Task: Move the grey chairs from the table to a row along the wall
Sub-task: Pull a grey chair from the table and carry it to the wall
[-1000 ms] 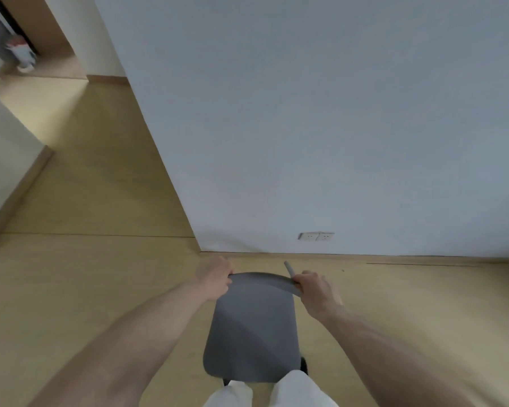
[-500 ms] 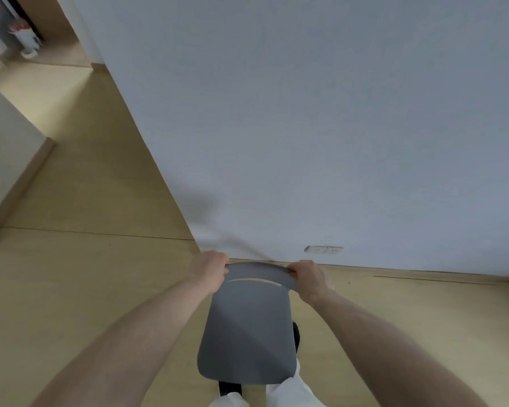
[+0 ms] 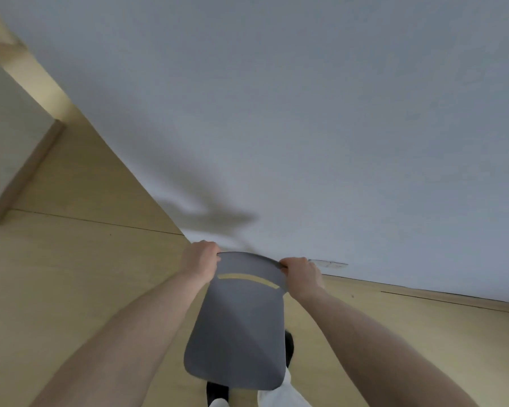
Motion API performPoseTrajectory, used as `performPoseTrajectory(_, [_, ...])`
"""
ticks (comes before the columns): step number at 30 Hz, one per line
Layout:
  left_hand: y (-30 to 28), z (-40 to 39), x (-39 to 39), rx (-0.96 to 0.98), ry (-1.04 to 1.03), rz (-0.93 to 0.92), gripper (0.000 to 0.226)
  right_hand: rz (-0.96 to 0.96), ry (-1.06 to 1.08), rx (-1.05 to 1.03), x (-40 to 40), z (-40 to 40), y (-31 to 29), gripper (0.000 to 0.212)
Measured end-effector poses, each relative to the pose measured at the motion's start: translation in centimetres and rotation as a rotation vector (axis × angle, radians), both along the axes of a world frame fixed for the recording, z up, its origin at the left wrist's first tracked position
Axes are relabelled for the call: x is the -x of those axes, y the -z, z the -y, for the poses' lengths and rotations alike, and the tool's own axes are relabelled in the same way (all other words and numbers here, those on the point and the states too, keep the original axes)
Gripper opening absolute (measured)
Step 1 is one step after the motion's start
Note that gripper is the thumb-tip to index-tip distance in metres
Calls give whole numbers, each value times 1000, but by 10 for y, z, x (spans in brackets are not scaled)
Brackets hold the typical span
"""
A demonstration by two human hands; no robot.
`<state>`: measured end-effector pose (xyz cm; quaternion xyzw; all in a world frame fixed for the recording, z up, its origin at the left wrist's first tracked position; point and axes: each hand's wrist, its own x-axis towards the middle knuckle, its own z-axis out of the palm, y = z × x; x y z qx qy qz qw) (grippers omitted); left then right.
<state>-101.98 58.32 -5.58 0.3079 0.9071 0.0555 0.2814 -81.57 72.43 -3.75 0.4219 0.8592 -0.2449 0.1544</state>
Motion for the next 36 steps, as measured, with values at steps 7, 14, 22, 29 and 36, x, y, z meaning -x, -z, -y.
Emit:
performPoseTrajectory(7, [6,-35,15,51,198,-157,41,35,-15,7,14,-34,21,37])
performPoseTrajectory(14, [36,-56,30,66,183,-169,41,55,-25,-14,29,-58,36,33])
performPoseTrajectory(22, [42,-80,37,60,156,-214,18,106,-27,-5,41,-80,48,27])
performPoseTrajectory(29, [50,-91,47,89,198,-262,37,79,-30,-15,45,-93,60,18])
performPoseTrajectory(36, [49,-92,44,101,152,-221,22,58,-19,-19,45,-94,61,24])
